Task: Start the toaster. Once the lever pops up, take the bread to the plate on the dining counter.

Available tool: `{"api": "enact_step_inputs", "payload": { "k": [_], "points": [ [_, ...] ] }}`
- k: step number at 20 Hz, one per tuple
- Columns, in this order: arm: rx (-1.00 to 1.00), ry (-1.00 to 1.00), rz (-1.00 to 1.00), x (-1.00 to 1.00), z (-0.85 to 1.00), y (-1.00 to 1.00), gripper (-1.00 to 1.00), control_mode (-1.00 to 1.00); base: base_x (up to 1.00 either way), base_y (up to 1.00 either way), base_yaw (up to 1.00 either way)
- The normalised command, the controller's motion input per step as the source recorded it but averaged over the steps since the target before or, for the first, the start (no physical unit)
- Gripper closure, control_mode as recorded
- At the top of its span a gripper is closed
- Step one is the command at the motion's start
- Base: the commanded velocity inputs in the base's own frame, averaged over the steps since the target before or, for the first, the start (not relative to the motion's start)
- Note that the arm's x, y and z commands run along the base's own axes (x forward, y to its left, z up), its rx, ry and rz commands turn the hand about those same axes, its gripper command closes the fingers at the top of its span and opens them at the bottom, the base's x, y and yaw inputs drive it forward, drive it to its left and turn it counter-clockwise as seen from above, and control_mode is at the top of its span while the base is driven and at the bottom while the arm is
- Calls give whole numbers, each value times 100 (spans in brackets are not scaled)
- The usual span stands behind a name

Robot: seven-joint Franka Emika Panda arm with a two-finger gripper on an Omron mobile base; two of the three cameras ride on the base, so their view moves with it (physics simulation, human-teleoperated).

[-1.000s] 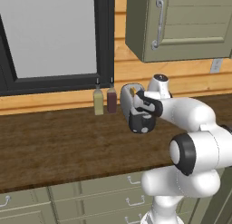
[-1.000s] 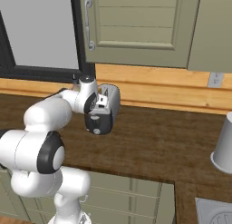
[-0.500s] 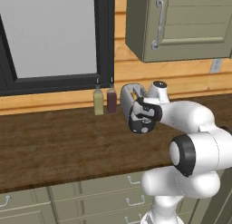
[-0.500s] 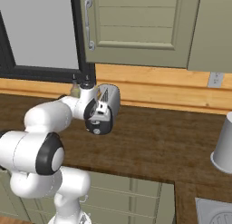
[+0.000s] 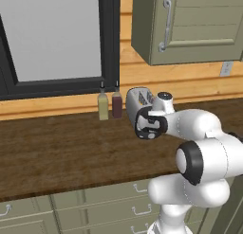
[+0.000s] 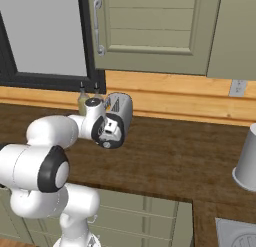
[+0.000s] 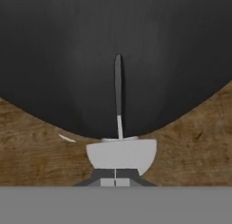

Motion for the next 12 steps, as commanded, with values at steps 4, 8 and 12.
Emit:
{"api": "enact_step_inputs", "payload": {
  "k": [4,8,12],
  "points": [
    [1,0,-6,-2,-36,0,100,-100,0,0,0],
    [0,-1,-3,-30,-4,0,100,-100,0,0,0],
    [0,0,0,-34,87,-1,100,-100,0,0,0]
  ]
}}
